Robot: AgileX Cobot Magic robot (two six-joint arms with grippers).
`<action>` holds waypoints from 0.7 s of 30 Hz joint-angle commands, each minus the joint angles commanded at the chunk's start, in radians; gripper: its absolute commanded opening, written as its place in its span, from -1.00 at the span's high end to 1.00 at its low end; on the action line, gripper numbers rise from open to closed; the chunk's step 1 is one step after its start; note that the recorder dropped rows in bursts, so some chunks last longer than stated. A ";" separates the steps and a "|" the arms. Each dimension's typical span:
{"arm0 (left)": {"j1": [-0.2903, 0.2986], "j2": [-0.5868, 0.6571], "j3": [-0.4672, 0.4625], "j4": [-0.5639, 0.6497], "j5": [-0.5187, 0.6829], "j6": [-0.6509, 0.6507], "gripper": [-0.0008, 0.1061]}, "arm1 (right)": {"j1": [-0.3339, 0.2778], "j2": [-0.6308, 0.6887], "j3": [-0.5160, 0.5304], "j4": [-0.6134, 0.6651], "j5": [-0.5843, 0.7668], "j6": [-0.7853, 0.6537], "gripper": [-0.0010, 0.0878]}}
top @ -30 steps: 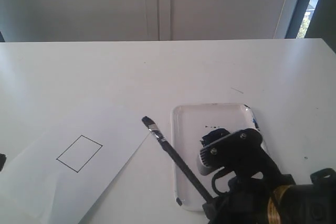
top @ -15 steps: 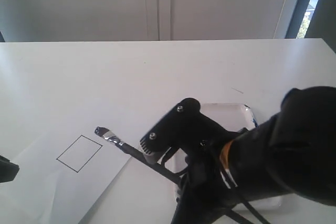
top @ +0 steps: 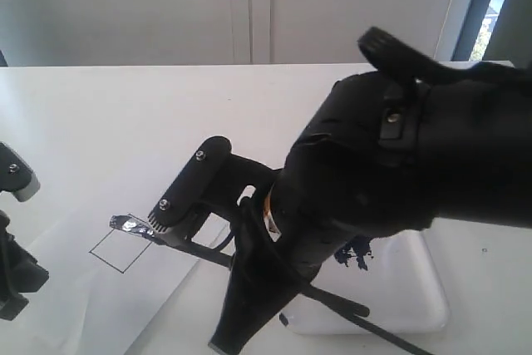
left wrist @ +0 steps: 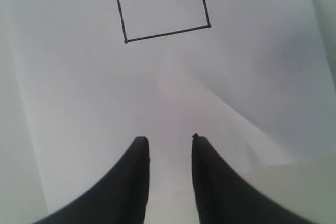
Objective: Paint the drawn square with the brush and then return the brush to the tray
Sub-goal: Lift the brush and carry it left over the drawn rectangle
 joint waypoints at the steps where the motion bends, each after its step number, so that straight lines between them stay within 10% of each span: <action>1: 0.000 0.016 -0.002 0.008 -0.028 0.000 0.34 | 0.000 0.020 -0.010 0.011 0.000 -0.012 0.98; 21: -0.002 0.144 -0.025 0.008 -0.081 -0.002 0.34 | 0.000 0.200 -0.140 0.019 -0.026 -0.019 0.98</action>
